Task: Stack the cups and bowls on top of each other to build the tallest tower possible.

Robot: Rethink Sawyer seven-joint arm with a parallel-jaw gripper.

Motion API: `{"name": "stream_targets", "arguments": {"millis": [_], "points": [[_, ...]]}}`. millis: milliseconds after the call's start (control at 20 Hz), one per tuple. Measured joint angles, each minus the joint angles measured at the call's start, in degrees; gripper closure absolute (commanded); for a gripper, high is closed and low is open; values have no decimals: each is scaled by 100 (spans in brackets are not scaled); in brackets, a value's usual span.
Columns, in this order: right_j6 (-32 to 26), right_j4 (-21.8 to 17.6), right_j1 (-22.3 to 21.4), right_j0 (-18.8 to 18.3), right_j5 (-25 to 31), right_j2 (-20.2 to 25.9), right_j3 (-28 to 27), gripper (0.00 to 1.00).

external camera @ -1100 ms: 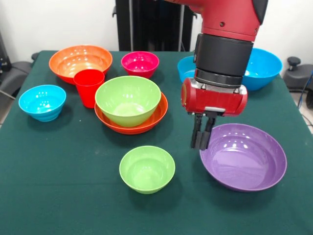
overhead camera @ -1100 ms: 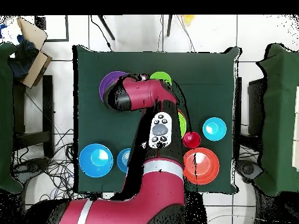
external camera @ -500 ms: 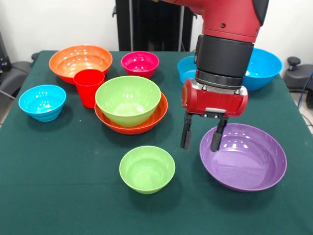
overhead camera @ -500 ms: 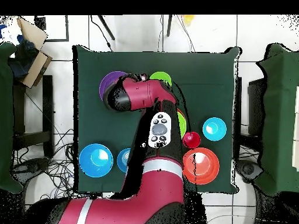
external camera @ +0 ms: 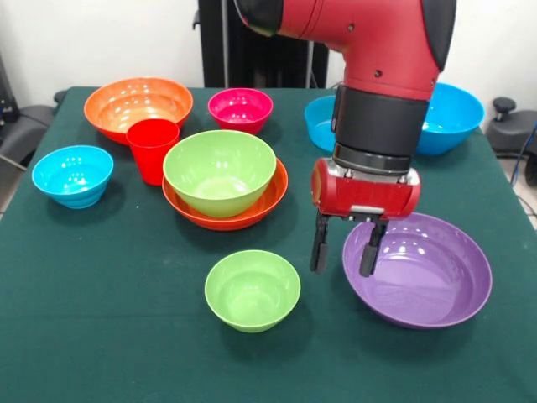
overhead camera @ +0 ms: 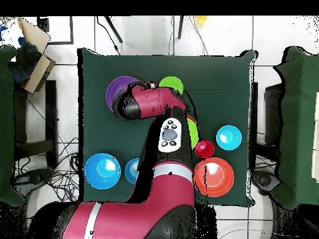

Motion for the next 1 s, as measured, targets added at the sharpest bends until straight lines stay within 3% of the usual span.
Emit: {"name": "stream_targets", "arguments": {"millis": [950,1000], "points": [[0,1,534,63,-1,2,-7,0],[0,1,548,67,-1,2,-7,100]]}}
